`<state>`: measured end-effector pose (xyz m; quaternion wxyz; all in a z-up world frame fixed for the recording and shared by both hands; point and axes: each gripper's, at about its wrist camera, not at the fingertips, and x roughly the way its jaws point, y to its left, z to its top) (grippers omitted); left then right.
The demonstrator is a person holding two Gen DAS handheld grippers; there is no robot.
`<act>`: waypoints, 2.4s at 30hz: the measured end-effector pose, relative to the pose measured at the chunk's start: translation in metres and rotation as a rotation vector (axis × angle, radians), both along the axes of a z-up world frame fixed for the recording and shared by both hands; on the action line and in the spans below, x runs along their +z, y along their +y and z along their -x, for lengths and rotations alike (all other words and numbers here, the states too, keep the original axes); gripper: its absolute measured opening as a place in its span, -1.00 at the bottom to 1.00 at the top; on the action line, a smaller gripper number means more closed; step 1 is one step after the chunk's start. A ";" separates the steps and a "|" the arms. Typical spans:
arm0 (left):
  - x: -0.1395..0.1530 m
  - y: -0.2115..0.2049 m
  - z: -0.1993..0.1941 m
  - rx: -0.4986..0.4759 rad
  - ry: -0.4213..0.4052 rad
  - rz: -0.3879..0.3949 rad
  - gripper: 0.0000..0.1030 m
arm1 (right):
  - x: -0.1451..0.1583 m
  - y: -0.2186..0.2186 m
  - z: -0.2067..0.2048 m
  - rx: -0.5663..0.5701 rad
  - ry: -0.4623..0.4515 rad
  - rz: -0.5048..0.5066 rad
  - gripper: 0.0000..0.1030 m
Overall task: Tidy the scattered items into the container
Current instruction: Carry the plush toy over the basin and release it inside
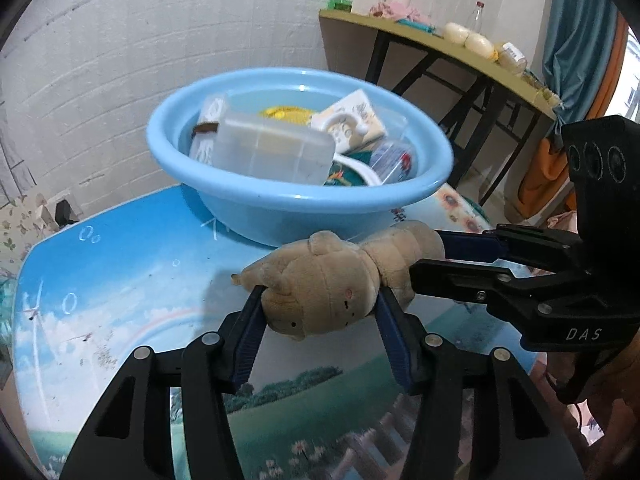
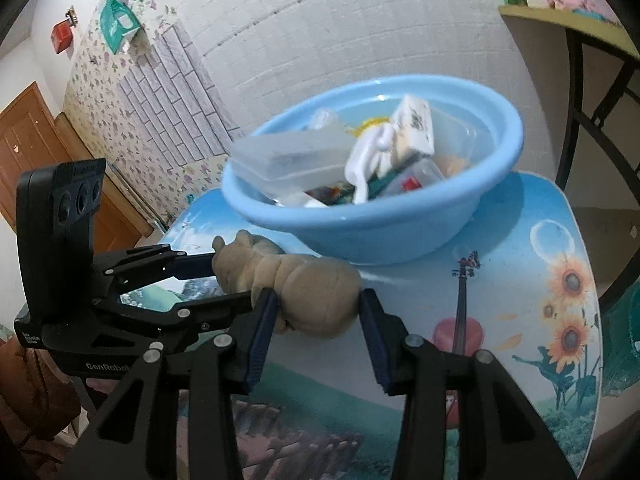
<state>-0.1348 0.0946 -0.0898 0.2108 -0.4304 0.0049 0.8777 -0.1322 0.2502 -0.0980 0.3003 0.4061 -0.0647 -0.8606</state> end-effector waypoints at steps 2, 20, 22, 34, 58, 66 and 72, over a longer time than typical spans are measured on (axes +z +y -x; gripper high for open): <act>0.010 -0.002 -0.010 0.009 0.026 -0.002 0.03 | 0.008 -0.001 -0.007 0.007 0.023 0.002 -0.17; 0.060 0.012 -0.004 0.009 0.169 0.001 0.03 | 0.064 0.016 -0.020 -0.048 0.194 0.031 -0.17; 0.061 0.016 0.003 0.008 0.174 0.005 0.03 | 0.065 0.021 -0.014 -0.061 0.201 0.033 -0.17; 0.063 0.032 0.064 0.034 0.194 0.047 0.03 | 0.062 0.029 0.047 -0.114 0.221 0.047 -0.18; 0.060 0.009 0.097 0.222 0.182 0.077 0.63 | 0.049 0.028 0.091 -0.177 0.180 0.011 0.19; 0.071 0.000 0.082 0.284 0.149 0.130 0.72 | 0.057 0.019 0.078 -0.191 0.159 -0.027 0.19; 0.085 -0.010 0.060 0.329 0.148 0.147 0.80 | 0.070 0.010 0.064 -0.225 0.145 -0.026 0.36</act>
